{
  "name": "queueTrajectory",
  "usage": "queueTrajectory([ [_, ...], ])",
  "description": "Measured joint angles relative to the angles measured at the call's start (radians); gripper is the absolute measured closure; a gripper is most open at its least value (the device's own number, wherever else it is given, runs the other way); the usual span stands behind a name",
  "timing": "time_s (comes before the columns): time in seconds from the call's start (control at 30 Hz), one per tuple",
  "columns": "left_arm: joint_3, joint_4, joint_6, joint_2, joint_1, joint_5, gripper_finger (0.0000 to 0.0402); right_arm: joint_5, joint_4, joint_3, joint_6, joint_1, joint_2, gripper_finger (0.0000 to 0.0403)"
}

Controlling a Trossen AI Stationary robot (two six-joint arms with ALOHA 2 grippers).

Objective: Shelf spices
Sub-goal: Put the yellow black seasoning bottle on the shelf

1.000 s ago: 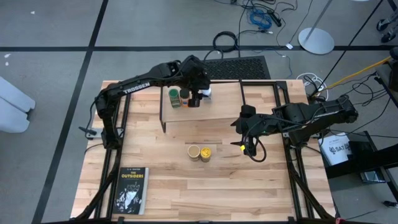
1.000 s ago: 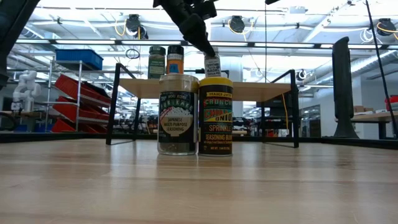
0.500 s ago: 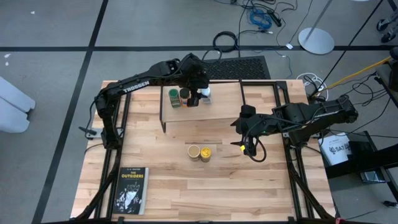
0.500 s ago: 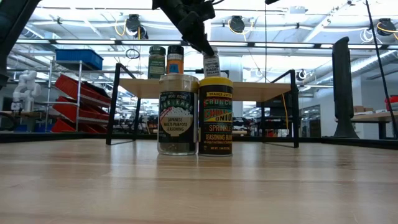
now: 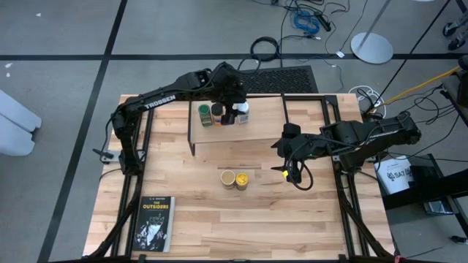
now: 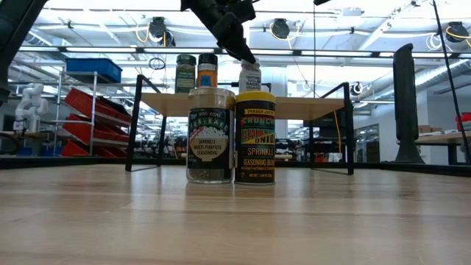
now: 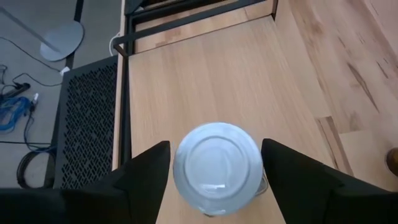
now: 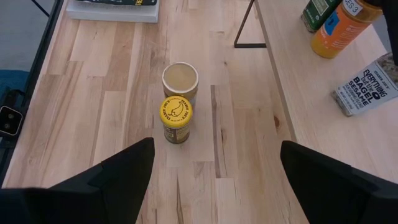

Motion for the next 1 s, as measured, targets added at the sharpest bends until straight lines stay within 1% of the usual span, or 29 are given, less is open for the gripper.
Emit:
queueTrajectory([
  [0.17, 0.000, 0.004, 0.003, -0.001, 0.000, -0.031, 0.0139, 0.000, 0.000, 0.000, 0.000, 0.000, 0.000, 0.0066],
  [0.33, 0.015, -0.016, 0.005, -0.036, -0.007, -0.144, 0.0138, 0.001, 0.005, 0.000, -0.024, 0.000, 0.000, 0.0066],
  [0.5, 0.067, -0.029, 0.006, -0.106, -0.036, -0.213, 0.0138, 0.001, 0.074, 0.000, -0.060, -0.002, 0.006, 0.0066],
  [0.7, 0.117, -0.001, 0.003, -0.201, -0.086, -0.215, 0.0138, 0.001, 0.103, 0.000, -0.078, -0.002, 0.039, 0.0066],
  [0.9, 0.127, -0.021, -0.121, -0.306, -0.157, -0.219, 0.0138, 0.000, 0.118, 0.000, -0.076, -0.007, 0.095, 0.0066],
  [1.0, 0.127, -0.072, -0.202, -0.355, -0.210, -0.230, 0.0138, -0.005, 0.134, 0.000, -0.062, -0.023, 0.140, 0.0066],
])
